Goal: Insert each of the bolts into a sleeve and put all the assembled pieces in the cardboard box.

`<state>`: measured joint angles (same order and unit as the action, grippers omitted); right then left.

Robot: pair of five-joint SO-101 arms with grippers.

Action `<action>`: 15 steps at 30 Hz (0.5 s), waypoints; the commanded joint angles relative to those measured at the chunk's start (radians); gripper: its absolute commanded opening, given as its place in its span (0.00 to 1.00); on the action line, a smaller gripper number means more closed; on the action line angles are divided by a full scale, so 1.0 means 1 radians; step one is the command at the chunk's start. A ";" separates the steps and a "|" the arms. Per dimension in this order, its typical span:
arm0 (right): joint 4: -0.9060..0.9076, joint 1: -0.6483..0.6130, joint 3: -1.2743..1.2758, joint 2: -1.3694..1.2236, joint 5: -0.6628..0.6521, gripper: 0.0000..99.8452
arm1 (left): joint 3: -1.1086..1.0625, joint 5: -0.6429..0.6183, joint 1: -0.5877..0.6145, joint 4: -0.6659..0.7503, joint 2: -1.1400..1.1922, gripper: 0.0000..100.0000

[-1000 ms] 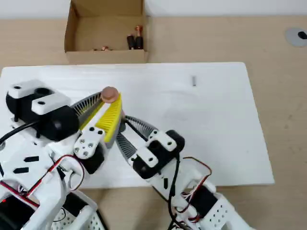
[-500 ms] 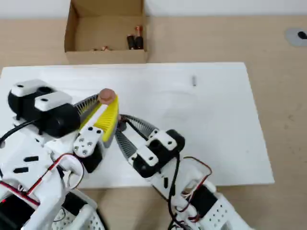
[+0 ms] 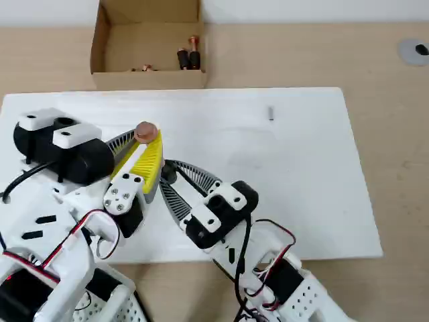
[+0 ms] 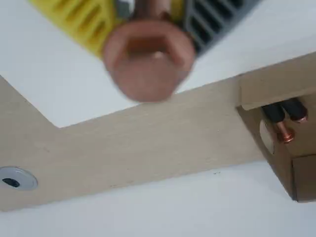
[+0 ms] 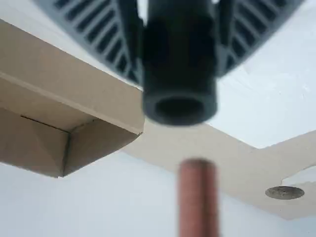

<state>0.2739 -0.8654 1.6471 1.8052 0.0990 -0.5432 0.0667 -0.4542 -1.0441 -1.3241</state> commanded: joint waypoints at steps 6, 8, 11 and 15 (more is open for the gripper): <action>-0.023 0.013 -0.002 0.076 0.011 0.01 | -0.054 0.002 0.012 0.008 -0.007 0.00; -0.023 0.013 -0.002 0.076 0.011 0.01 | -0.066 -0.029 0.012 0.009 -0.007 0.00; -0.023 0.013 -0.002 0.076 0.011 0.01 | -0.072 -0.048 0.014 0.009 -0.007 0.00; -0.023 0.013 -0.002 0.076 0.011 0.01 | -0.072 -0.048 0.018 0.008 -0.007 0.00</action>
<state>0.2739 -0.8700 1.6471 1.8052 0.0990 -0.6183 0.0253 -0.4526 -1.0426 -1.3241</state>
